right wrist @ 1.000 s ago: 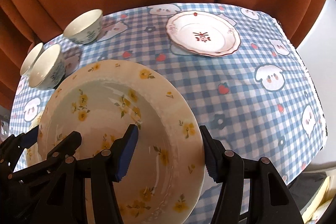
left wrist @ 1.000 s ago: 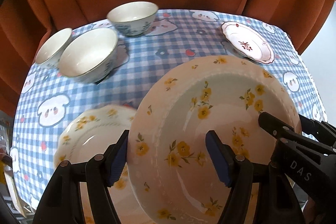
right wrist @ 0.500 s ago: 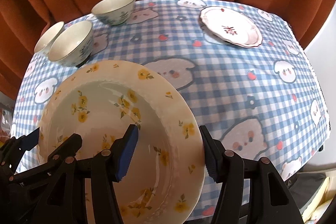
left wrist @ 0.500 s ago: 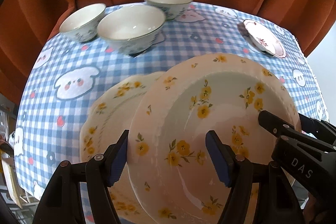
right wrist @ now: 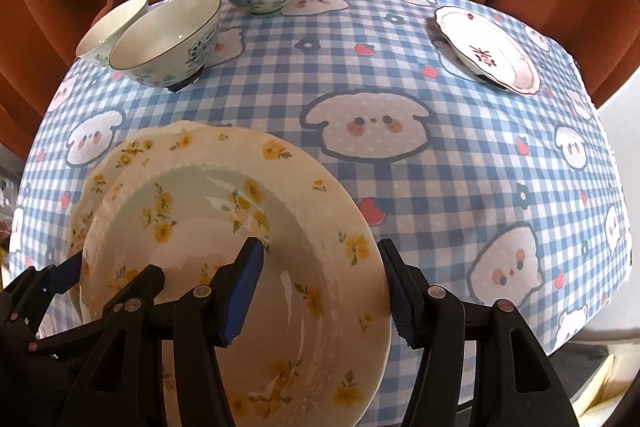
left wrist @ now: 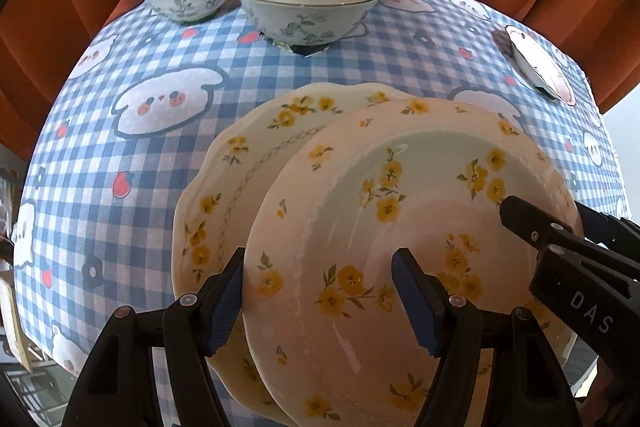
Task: Organize plates and bowls
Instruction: 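Lower the deep plate onto the flat floral plate with both grippers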
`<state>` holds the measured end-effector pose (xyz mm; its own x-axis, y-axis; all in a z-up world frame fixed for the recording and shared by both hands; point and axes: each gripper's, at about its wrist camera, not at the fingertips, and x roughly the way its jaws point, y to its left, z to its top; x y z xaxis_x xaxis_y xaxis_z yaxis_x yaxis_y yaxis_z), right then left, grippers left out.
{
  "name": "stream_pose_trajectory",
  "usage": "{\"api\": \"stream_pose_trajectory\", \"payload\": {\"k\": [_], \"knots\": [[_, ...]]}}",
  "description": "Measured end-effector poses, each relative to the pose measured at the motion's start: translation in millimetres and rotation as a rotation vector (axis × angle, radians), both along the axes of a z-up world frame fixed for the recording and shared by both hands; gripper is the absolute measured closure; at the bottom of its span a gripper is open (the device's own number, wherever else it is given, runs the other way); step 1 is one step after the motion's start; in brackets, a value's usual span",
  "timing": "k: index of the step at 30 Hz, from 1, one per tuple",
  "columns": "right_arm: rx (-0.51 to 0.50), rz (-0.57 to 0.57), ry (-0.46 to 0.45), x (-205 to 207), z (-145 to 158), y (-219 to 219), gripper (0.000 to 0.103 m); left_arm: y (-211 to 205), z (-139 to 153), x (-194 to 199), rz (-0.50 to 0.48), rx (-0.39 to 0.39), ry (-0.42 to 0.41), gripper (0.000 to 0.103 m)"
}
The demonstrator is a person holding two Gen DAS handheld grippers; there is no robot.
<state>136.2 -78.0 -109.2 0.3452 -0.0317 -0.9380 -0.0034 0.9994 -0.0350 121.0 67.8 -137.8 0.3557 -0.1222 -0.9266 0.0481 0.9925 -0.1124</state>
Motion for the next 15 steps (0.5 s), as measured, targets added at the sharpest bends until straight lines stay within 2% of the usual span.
{"api": "stream_pose_trajectory", "payload": {"k": [6,15], "knots": [[-0.009,0.015,0.02,9.5,-6.6,4.9,0.041,1.4,-5.3,4.5,0.022,0.002,0.011,0.03],[-0.004,0.032,0.042,16.8,-16.4,6.7,0.041,-0.7,-7.2,11.0,0.036,0.062,-0.01,0.029]]}}
